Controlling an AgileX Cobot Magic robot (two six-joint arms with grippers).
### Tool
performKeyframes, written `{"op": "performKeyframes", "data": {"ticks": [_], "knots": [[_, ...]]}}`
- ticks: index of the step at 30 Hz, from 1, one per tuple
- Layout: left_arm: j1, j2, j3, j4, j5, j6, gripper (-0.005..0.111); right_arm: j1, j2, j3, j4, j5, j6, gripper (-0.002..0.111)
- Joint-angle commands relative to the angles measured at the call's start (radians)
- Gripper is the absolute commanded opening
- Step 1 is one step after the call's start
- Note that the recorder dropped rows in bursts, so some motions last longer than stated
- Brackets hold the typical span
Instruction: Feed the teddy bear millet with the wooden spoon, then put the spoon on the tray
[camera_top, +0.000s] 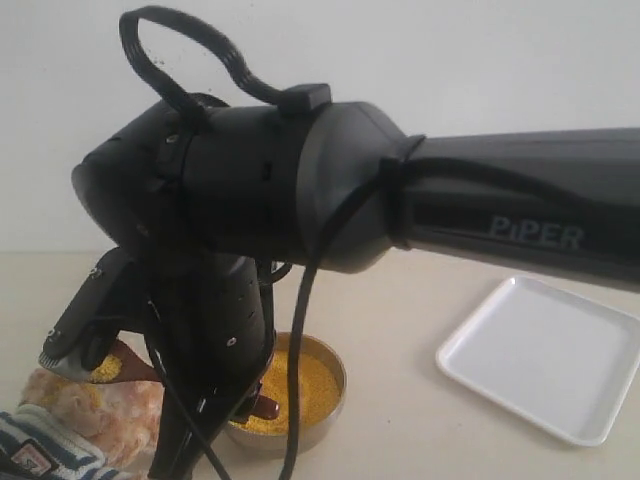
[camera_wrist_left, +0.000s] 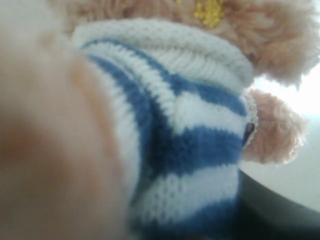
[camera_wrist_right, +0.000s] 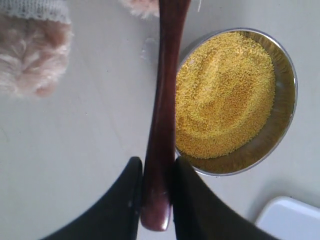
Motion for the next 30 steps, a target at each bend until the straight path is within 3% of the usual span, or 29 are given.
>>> {"op": "performKeyframes", "data": {"ticks": [1, 9, 30], "knots": [[0.004, -0.008, 0.001, -0.016, 0.008, 0.006, 0.006, 0.019, 0.021, -0.006, -0.029, 0.000, 0.009, 0.000], [0.004, -0.008, 0.001, -0.016, 0.008, 0.006, 0.006, 0.055, 0.039, -0.006, -0.193, 0.000, 0.067, 0.000], [0.004, -0.008, 0.001, -0.016, 0.008, 0.006, 0.006, 0.126, 0.089, -0.005, -0.339, 0.000, 0.158, 0.000]]}}
